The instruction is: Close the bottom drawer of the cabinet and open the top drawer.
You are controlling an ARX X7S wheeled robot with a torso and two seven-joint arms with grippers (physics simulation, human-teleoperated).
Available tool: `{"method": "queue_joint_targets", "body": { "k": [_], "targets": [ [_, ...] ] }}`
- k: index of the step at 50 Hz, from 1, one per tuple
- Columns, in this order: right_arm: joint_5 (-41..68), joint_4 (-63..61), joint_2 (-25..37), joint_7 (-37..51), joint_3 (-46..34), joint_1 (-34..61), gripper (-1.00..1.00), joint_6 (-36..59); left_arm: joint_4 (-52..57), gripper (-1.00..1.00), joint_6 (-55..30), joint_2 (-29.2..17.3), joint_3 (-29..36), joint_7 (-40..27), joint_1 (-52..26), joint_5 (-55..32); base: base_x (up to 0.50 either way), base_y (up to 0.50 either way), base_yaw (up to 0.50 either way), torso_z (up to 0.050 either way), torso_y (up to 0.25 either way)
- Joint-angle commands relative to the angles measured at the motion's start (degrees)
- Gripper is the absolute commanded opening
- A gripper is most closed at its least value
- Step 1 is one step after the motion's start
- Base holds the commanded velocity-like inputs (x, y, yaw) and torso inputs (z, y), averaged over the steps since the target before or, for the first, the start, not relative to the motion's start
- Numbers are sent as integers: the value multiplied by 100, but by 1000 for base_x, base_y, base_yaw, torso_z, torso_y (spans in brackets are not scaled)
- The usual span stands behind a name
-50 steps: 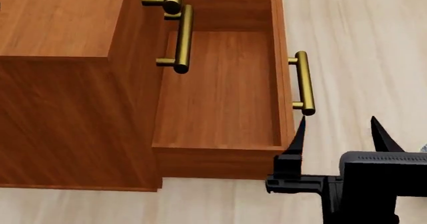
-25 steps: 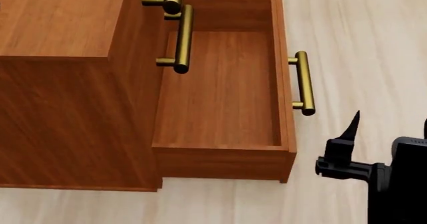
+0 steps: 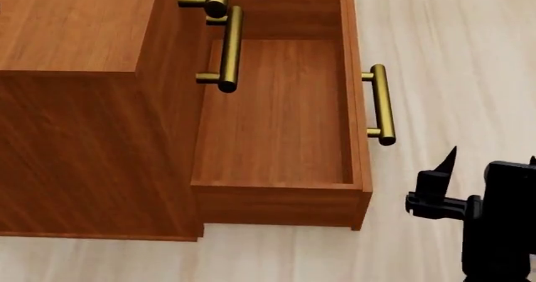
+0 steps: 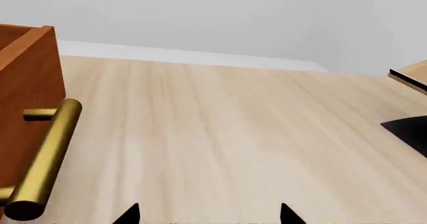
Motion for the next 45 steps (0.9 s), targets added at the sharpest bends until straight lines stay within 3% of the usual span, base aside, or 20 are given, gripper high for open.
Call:
{"method": "queue_joint_targets", "body": {
  "k": [1,16,45],
  "targets": [
    [-201,1098,-161,-146,-238,497,100,-417,-33,100,26,-26,38,-6,-23,19,0,0,0,0,0],
    [-413,2353,-492,-336,-574,1126,100,-946,15,100,1,-70,-20,-52,-31,-73,0,0,0,0,0],
    [-588,3257,-1212,-689,-1164,1583,100,-1429,63,100,-43,-112,-8,-131,-99,-191,0,0,0,0,0]
  ]
}}
